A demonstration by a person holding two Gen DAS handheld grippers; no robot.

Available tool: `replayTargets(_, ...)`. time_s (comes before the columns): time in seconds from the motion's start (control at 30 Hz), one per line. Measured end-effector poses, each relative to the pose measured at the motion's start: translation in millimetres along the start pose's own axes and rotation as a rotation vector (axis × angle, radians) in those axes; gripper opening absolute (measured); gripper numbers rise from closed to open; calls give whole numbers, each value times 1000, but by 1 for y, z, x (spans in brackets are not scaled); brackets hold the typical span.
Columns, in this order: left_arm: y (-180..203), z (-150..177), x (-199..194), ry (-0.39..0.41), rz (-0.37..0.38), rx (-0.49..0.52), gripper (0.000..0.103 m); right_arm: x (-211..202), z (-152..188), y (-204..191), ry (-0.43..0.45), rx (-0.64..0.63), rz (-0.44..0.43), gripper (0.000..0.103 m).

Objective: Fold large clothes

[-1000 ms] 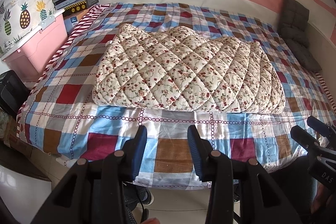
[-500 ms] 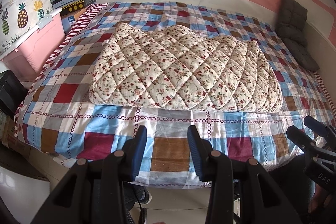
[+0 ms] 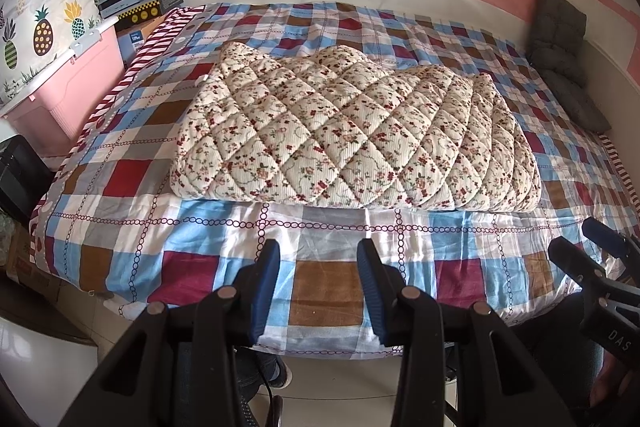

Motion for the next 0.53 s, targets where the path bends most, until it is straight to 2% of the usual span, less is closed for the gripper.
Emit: replayTargets(0.53,0,0,2,-5,-6,-1,42,0,1,2,-3,-1,2,73)
Point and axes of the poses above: each gripper's, at about its wrist camera, not at the fingertips, and x roughly the way its jaws point, y to its right, z to its underside, the point moved 8 cm from there along x, roughly the way its jaws point, and after that the axes turned 11 degrees about -x, right-handed, at the moved point
